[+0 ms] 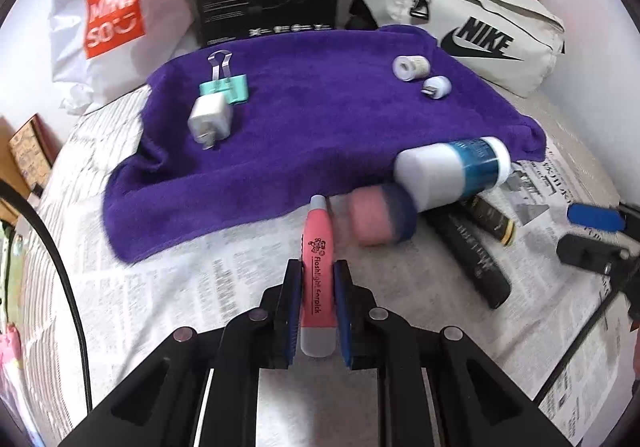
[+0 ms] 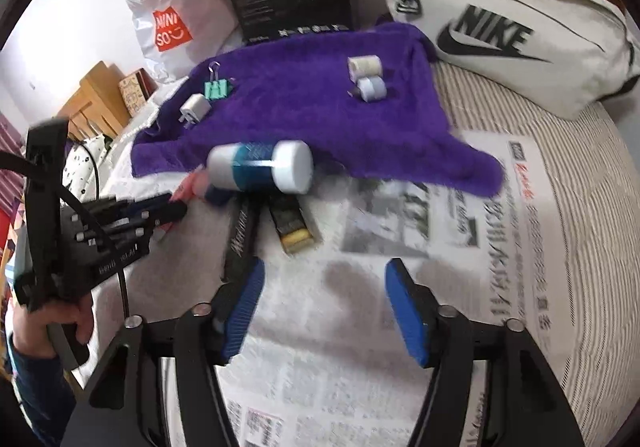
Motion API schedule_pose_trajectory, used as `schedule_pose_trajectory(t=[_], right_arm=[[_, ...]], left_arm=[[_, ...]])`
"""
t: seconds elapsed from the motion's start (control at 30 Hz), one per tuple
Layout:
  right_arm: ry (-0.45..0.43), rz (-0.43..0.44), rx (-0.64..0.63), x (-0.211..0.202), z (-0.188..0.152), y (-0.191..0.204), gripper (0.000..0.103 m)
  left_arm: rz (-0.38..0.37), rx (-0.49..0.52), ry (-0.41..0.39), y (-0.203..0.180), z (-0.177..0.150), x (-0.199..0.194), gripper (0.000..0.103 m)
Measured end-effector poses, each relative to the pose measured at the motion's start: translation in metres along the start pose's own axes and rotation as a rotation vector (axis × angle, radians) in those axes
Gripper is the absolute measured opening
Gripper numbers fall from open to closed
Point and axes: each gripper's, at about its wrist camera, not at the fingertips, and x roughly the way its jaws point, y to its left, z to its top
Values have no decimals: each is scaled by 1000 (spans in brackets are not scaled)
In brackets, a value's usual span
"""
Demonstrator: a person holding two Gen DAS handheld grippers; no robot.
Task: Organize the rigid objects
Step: 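Grasp the pink highlighter with the left tool while the right tool grasps the blue-white Vaseline bottle, then carry the highlighter and Vaseline bottle up onto the purple towel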
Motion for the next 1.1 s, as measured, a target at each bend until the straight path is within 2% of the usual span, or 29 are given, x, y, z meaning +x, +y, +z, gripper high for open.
schedule_pose_trajectory(t=[0.13,0.3,0.5,0.73,0.8,0.9,1.1], right_arm=[[-13,27,21,9,15,16,77],[-43,-28,9,25,38,44,88],[-26,-99,25,47,50,56,88],[-20,-164,17,65,56,67,88],[-25,-167,20,69,57,68,86],[-43,-168,18,69,57,67,77],[-55,-116,23,56,54,56,77]], left_arm=[[13,-48,2,22,-13,-8,16],[16,-74,6,43,-25,-16,16],[-24,-107,-10,55,-34,-19,16],[-31,-104,-17,55,-35,-19,16],[-34,-103,-18,56,-35,-19,16],[-38,-103,-19,56,-35,-20,16],[-34,-92,-20,55,-35,-20,16]])
